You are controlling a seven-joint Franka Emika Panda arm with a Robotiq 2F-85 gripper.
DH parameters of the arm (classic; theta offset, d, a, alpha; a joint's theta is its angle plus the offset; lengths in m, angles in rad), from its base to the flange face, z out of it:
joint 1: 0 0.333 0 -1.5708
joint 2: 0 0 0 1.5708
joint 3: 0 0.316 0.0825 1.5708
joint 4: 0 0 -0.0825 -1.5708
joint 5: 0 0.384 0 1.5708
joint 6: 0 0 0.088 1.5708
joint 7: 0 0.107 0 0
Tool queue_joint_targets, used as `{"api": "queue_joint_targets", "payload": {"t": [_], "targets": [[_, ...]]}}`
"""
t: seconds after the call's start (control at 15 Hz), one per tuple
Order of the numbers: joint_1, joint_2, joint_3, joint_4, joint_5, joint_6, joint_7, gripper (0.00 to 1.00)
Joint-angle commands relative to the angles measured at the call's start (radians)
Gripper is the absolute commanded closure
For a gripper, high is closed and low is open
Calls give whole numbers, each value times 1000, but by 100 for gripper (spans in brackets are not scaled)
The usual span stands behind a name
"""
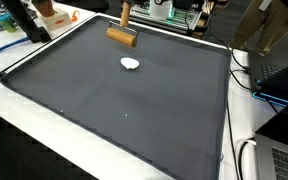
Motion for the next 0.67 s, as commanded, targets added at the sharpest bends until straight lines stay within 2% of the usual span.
{"api": "queue_joint_targets", "payload": {"t": [0.0,0.33,0.6], "targets": [[-8,3,9,-2,-12,30,24,77],[-29,7,27,5,-27,41,45,77],[-9,26,-13,36,-7,-7,-14,77]]}}
